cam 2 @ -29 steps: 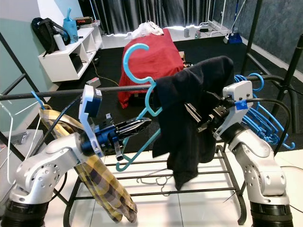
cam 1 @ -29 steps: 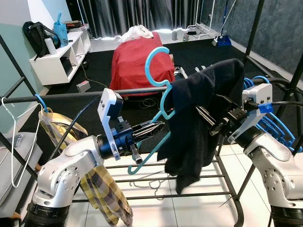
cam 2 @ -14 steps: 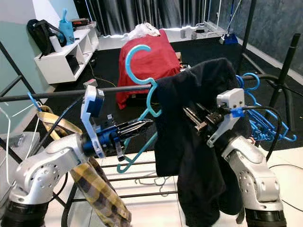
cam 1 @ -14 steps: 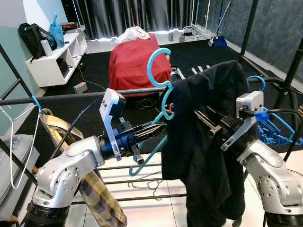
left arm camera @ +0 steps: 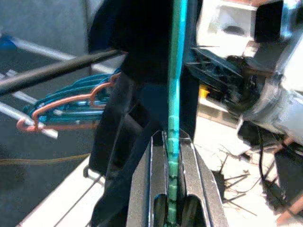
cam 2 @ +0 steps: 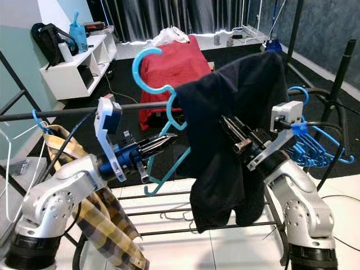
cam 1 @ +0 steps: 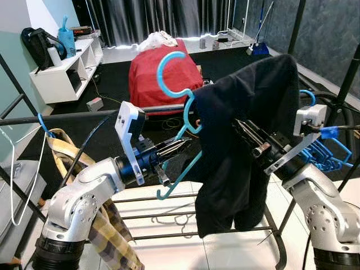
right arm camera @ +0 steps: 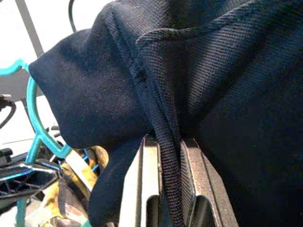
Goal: Hang hanger
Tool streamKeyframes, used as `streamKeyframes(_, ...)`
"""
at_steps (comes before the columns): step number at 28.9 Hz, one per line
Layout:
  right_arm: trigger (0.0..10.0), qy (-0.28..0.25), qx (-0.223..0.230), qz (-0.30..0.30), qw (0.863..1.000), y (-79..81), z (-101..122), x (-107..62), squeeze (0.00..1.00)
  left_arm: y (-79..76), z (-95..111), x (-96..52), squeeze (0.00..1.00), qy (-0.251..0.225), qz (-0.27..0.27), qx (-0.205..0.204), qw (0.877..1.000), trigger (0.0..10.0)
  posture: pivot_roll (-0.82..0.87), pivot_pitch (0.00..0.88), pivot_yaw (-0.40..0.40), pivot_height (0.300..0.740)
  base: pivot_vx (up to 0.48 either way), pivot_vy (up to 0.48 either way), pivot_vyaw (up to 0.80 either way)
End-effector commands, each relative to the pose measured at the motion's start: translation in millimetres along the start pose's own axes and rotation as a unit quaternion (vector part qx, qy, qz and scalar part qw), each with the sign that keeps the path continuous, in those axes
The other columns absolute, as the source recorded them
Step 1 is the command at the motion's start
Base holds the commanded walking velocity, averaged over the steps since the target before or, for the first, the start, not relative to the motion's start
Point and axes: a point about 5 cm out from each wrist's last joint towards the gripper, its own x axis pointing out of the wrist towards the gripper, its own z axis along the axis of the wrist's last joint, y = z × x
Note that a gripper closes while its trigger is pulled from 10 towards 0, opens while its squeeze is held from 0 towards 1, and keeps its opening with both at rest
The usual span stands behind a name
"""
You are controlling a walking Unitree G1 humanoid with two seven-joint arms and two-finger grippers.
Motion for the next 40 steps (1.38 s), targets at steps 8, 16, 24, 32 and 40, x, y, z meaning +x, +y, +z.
streamKeyframes(8, 0.0, -0.116, 0.027, 0.01, 0.993, 1.3, 45, 0.2, 0.0, 32.8, -69, -60.4, 0.0, 0.266, 0.086, 0.092, 0.956, 3.5, -0.17, 0.0, 0.054, 0.74, 0.0, 0.0, 0.0)
streamKeyframes(16, 0.0, -0.086, 0.033, -0.002, 0.996, -0.2, 32, 2.6, 0.0, 31.4, -63, -80.7, 0.0, 0.299, 0.062, 0.125, 0.944, 3.8, -0.16, 0.0, 0.046, 0.74, 0.0, 0.0, 0.0)
streamKeyframes(24, 10.0, 0.041, 0.025, -0.011, 0.999, 3.5, -12, 3.1, 1.0, 18.4, -34, -45.0, 0.0, 0.153, 0.022, 0.1, 0.983, 3.0, -0.16, 0.0, 0.05, 0.74, 0.0, 0.0, 0.0)
streamKeyframes(32, 10.0, 0.088, 0.01, -0.016, 0.996, 3.8, -24, -1.4, 0.86, 7.0, -22, -26.3, 0.0, 0.093, -0.008, 0.075, 0.993, 2.5, -0.17, 0.0, 0.054, 0.74, 0.0, 0.0, 0.0)
streamKeyframes(40, 0.0, 0.104, 0.012, -0.012, 0.994, 3.3, -28, -2.1, 0.0, 10.2, -22, -27.0, 0.0, 0.092, -0.005, 0.077, 0.993, 2.1, -0.17, 0.0, 0.052, 0.74, 0.0, 0.0, 0.0)
